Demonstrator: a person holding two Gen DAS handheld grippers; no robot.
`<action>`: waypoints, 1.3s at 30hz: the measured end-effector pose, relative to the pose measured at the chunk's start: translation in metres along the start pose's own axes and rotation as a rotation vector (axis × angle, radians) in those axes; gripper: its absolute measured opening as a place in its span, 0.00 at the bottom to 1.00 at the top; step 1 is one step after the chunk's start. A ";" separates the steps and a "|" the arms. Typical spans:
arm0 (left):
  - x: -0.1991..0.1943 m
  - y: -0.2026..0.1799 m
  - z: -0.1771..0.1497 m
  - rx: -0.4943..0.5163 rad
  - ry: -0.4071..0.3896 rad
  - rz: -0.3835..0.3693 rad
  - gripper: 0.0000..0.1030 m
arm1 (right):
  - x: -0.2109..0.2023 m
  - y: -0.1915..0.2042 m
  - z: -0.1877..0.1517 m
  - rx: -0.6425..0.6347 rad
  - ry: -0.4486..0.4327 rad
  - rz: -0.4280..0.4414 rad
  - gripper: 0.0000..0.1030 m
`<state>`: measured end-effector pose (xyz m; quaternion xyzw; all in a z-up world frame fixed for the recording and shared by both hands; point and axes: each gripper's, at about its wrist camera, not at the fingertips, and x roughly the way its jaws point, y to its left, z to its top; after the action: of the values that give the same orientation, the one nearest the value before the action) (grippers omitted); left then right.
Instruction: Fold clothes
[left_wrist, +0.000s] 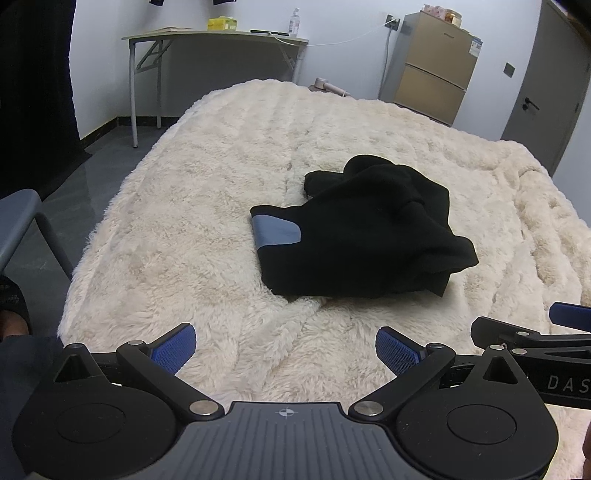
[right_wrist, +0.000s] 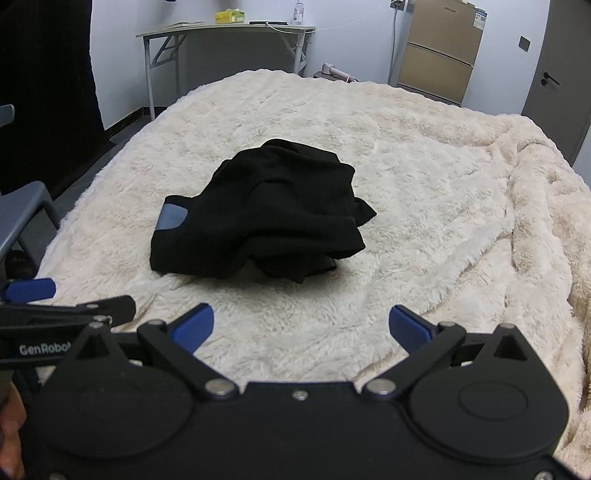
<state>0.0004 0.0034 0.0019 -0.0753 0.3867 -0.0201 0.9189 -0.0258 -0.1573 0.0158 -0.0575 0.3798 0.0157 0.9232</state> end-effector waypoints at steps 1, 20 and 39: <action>0.000 0.000 0.000 -0.002 0.001 0.000 1.00 | -0.001 0.000 0.000 -0.001 0.000 0.000 1.00; 0.001 0.002 0.000 -0.005 -0.003 0.003 1.00 | 0.018 0.000 0.001 0.000 0.003 0.002 1.00; 0.000 0.001 0.000 0.001 -0.005 0.007 1.00 | 0.014 -0.001 -0.007 0.013 0.001 0.002 1.00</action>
<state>0.0008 0.0044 0.0018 -0.0734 0.3847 -0.0171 0.9200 -0.0210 -0.1590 0.0011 -0.0512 0.3802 0.0142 0.9234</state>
